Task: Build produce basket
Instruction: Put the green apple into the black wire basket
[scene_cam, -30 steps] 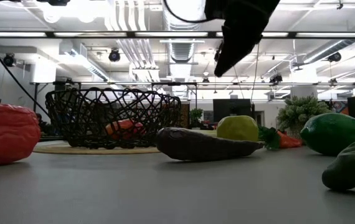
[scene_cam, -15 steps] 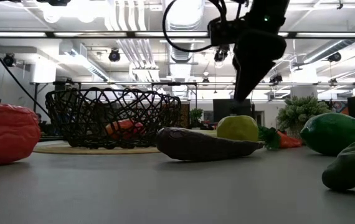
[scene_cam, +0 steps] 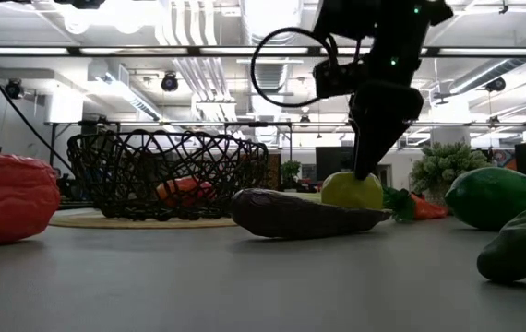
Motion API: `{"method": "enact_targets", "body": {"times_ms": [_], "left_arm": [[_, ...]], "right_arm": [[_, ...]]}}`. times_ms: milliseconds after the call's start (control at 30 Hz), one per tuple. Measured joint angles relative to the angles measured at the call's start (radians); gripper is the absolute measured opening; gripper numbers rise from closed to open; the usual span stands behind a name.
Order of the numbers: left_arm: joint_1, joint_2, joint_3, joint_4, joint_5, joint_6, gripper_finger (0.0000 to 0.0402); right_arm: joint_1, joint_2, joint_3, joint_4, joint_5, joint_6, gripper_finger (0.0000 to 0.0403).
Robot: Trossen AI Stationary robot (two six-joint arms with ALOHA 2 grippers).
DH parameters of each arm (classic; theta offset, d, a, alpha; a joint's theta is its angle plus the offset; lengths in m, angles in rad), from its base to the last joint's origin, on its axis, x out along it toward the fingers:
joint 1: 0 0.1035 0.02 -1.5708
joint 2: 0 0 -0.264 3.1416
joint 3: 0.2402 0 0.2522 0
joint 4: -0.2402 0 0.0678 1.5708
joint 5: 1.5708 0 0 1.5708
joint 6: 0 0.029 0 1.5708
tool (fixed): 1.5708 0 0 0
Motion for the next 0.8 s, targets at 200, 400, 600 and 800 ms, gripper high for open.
{"method": "enact_targets", "body": {"times_ms": [200,400,600,800], "left_arm": [[0.0,0.002,0.0,0.0,0.0,0.001,0.0272],[0.0,0.003,0.0,0.0,0.0,0.002,0.0272],[0.0,0.003,0.0,0.0,0.0,0.002,0.0272],[0.0,0.001,0.0,0.001,0.0,0.002,0.0272]], "right_arm": [[-0.036,0.0,-0.062,0.115,-0.065,-0.013,0.036],[-0.039,0.0,-0.071,0.139,-0.067,-0.025,0.0329],[-0.039,0.0,-0.067,0.138,-0.067,-0.024,0.0281],[-0.039,0.0,-0.052,0.115,-0.065,-0.012,0.0261]]}}
